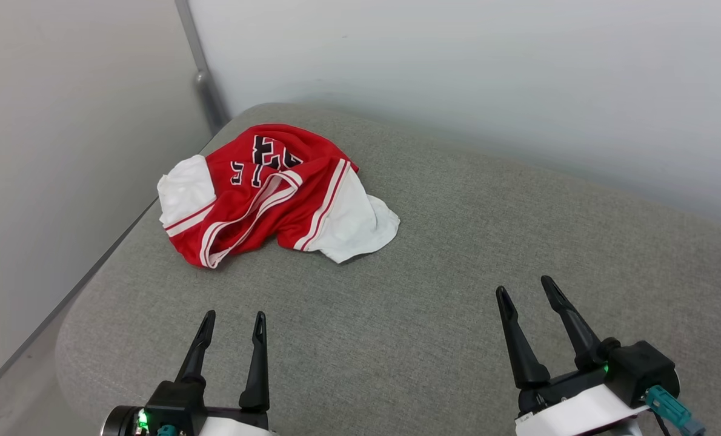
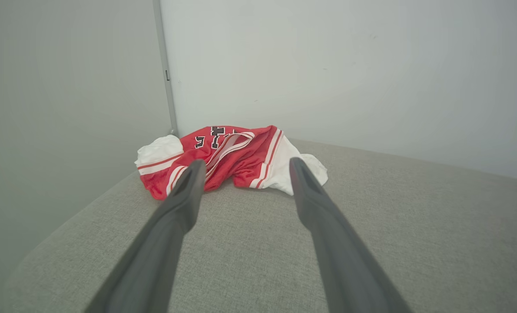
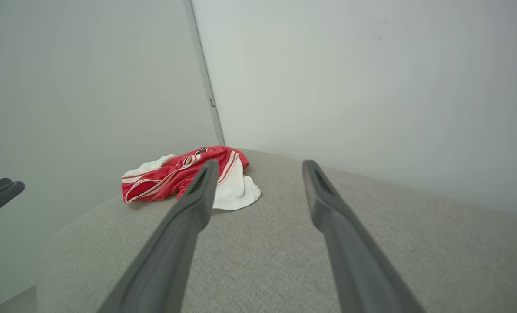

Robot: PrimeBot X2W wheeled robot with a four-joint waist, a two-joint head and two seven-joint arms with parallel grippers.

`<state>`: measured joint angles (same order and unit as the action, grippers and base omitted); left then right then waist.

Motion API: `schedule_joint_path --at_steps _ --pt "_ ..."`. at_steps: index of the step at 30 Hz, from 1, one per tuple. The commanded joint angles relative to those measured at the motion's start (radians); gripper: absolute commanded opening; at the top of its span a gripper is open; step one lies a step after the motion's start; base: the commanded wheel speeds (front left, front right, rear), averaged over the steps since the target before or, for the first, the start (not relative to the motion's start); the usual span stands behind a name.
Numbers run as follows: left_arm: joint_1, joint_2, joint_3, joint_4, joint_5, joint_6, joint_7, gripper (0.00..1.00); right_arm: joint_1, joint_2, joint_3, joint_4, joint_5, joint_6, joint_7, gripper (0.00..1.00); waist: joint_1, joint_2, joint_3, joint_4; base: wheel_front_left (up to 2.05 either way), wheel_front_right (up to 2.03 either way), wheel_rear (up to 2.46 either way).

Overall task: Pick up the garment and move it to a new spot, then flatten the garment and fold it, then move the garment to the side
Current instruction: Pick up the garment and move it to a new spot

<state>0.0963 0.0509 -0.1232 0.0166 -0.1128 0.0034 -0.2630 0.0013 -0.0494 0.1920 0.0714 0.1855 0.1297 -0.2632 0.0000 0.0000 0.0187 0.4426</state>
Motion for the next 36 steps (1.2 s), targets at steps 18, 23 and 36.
schedule_joint_path --at_steps 18,23,36 --pt "-0.322 0.080 0.166 0.173 -0.109 -0.116 -0.002 1.00 -0.094 -0.002 -0.015 -0.046 -0.098 0.001 -0.002 1.00 0.0000 0.0000 0.240 -0.101 0.00 0.00 0.00" --pt "-0.568 0.230 0.109 0.348 -0.244 -0.132 0.137 1.00 -0.135 -0.018 -0.019 -0.053 -0.119 0.001 -0.002 1.00 0.0000 0.0000 0.335 -0.146 0.00 0.00 0.00" --pt "-0.915 0.580 -0.135 0.470 -0.668 -0.132 0.791 1.00 -0.197 -0.036 0.003 -0.077 -0.150 0.001 -0.002 1.00 0.0000 0.0000 0.512 -0.246 0.00 0.00 0.00"
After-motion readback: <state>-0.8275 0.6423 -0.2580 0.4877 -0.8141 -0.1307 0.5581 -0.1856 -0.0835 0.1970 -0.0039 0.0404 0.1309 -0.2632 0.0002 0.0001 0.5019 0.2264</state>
